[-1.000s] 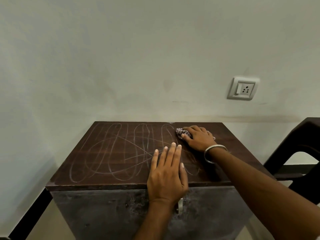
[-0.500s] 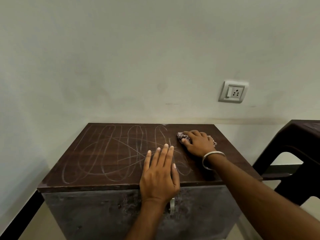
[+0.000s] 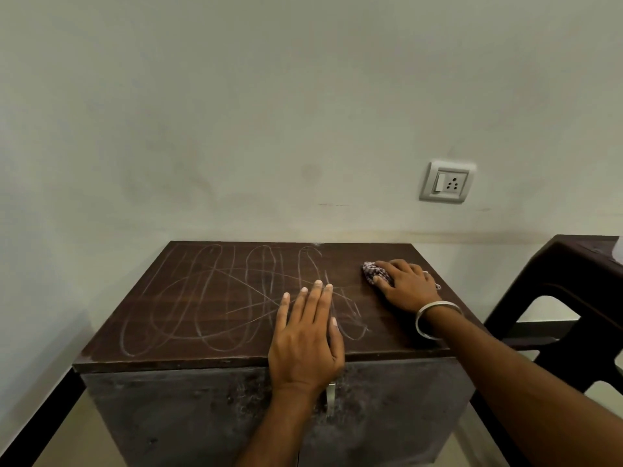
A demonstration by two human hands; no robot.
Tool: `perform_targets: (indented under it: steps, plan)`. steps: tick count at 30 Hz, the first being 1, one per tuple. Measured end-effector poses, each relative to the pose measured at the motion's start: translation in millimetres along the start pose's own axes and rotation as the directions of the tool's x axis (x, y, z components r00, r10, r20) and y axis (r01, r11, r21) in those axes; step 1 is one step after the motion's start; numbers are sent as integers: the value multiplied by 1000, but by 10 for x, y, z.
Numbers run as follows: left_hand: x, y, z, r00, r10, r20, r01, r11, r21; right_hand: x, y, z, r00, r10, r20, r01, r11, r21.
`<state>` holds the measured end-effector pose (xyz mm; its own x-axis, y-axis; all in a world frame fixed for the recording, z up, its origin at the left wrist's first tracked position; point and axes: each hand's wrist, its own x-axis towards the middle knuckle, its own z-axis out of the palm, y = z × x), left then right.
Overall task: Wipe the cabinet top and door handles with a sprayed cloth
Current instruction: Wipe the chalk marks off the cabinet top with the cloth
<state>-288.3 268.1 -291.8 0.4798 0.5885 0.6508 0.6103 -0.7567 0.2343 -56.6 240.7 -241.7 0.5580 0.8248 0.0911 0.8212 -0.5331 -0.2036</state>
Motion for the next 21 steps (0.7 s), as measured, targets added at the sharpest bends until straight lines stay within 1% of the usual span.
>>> perform_targets:
  steps: [5, 10, 13, 16, 18, 21]
  plan:
    - [-4, -4, 19, 1000, 1, 3, -1, 1000, 10, -71, -123, 6, 1000, 22, -10, -22, 1000, 0]
    - [1, -3, 5, 1000, 0, 10, -1, 1000, 27, -212, -548, 141, 991, -136, -19, 137, 990, 26]
    - [1, 6, -13, 1000, -1, 9, 1, 1000, 27, -256, -636, 165, 986, -164, -33, 165, 986, 32]
    - [1, 3, -19, 1000, -6, 11, 6, 1000, 28, -281, -523, 124, 984, -179, -23, 179, 983, 27]
    - [-4, -2, -18, 1000, -16, 16, 15, 1000, 21, -288, -374, 89, 988, -153, -22, 153, 988, 21]
    - [-5, 1, -18, 1000, -18, 18, 17, 1000, 14, -298, -33, 0, 999, -33, -19, 33, 999, -6]
